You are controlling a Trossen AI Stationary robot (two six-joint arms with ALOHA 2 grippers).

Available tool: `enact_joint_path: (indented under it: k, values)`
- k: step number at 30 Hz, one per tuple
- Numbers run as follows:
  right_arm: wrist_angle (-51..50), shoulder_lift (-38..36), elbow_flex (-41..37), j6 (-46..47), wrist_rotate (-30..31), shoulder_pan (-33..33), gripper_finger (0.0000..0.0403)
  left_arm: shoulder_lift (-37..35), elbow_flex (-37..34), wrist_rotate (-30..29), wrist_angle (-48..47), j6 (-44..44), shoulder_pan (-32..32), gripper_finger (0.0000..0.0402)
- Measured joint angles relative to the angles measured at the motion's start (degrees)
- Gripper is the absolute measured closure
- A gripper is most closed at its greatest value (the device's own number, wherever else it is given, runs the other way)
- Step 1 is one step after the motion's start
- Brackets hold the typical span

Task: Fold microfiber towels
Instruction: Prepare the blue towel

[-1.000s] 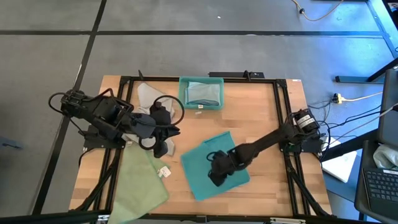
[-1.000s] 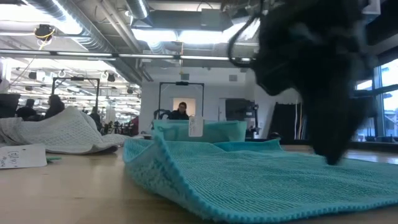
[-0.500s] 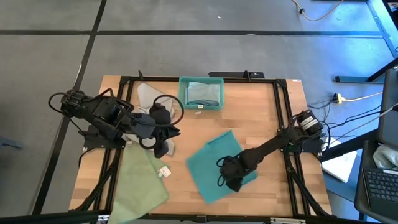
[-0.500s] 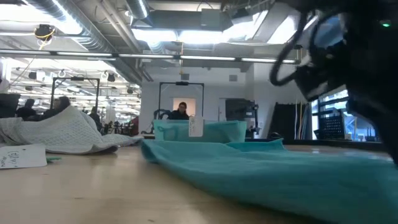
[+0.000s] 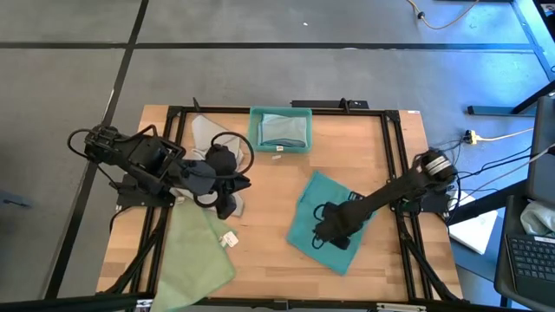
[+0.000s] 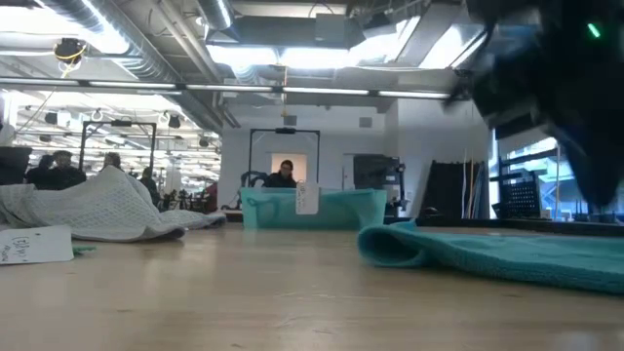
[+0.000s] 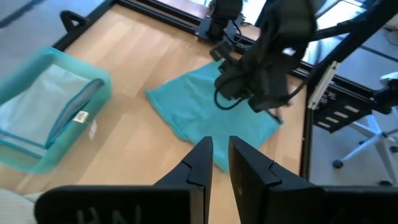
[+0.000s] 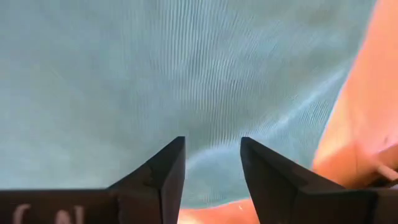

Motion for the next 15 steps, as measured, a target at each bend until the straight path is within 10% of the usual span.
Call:
enact_joint_path:
  k: [15]
  values:
    - [29.22,-2.86,1.47,12.22,2.45,0.24,0.0244,0.02,0.00,0.29,-0.52,5.69,2.40,0.0358]
